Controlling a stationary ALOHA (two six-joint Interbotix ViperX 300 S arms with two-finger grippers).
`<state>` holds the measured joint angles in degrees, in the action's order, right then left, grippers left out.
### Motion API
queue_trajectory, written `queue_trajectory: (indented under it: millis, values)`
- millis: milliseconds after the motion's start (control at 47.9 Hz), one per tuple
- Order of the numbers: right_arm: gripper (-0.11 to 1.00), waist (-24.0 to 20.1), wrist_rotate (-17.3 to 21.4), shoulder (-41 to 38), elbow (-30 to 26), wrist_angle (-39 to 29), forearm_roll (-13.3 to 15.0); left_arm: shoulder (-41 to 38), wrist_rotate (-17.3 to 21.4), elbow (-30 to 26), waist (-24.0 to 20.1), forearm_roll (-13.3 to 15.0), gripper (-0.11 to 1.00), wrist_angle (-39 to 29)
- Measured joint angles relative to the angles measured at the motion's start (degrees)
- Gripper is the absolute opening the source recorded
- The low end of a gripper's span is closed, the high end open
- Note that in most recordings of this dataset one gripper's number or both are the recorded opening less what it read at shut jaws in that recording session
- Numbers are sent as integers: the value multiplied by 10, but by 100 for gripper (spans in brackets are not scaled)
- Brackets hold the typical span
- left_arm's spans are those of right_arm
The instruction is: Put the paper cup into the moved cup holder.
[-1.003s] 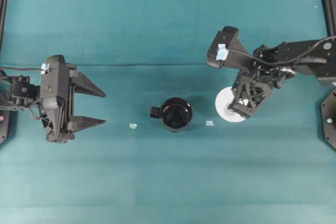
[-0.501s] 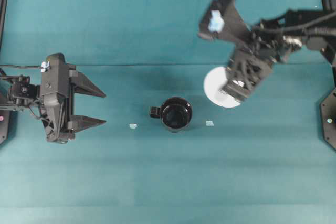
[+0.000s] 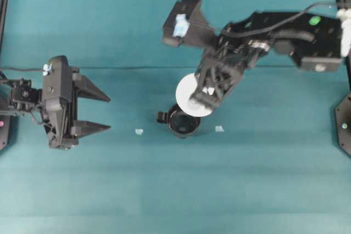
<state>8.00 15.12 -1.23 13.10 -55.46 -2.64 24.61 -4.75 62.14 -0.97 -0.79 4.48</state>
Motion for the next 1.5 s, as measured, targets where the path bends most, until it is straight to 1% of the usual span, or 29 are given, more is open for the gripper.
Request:
queue_trajectory:
  millis: [146, 460, 710, 1107, 1504]
  values:
    - [3, -11, 0, -10, 5, 29, 0, 0, 0, 0, 0, -1, 81, 0]
    - [3, -20, 0, -31, 59, 105, 0, 0, 0, -1, 0, 0, 81, 0]
    - [3, -21, 0, -38, 71, 145, -1, 0, 0, 0, 0, -1, 81, 0]
    - [3, -22, 0, -66, 71, 152, -1, -2, 0, 0, 0, -1, 81, 0]
    - [2, -23, 0, -70, 71, 158, -1, -3, 0, 0, 0, -1, 81, 0]
